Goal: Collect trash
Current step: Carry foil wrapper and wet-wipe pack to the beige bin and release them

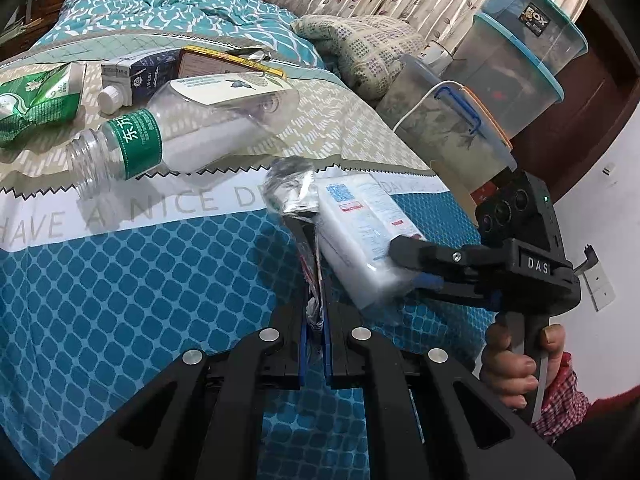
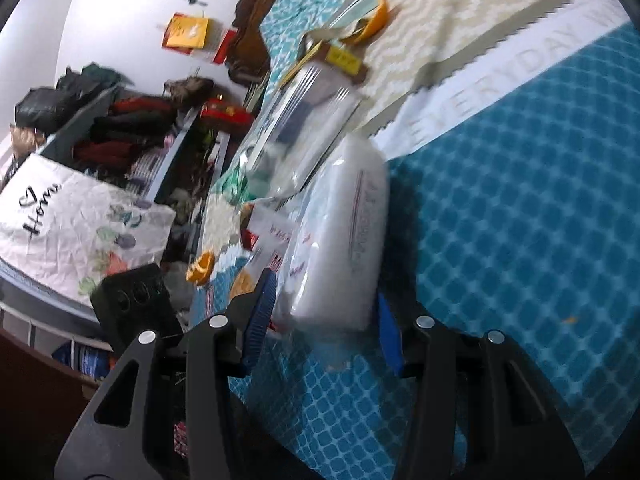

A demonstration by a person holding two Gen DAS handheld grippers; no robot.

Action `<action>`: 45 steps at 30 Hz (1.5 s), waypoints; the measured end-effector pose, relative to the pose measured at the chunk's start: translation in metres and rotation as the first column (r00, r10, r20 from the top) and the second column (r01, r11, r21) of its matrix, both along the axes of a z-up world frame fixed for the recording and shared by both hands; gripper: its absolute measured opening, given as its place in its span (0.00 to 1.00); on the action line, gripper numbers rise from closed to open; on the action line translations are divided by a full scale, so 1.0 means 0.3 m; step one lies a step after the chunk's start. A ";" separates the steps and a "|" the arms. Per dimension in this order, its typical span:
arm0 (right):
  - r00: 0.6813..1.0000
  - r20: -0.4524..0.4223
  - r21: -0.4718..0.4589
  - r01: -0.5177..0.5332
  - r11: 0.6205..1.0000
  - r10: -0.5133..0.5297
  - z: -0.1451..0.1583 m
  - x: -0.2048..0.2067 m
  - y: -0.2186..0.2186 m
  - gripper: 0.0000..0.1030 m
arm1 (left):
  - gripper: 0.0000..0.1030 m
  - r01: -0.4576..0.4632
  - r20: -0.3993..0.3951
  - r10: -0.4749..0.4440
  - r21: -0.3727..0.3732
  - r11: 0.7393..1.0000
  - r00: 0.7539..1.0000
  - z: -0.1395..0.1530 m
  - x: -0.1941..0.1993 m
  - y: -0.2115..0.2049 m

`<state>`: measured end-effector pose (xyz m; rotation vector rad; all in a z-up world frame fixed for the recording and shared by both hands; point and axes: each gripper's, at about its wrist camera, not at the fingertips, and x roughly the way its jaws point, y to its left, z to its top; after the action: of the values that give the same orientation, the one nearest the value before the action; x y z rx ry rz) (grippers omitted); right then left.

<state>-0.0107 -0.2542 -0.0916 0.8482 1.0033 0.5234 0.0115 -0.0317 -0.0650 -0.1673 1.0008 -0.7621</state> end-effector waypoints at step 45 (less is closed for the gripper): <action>0.747 0.235 -0.354 0.661 0.661 -0.622 0.170 -0.241 -0.999 0.35 | 0.05 0.473 0.115 -0.491 0.151 0.868 0.864 0.194 0.177 -1.152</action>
<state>-0.0830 -0.5541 -0.0405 0.7171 0.6206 -0.2691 0.0644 -0.3772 -0.0069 0.2555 0.9499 -1.1524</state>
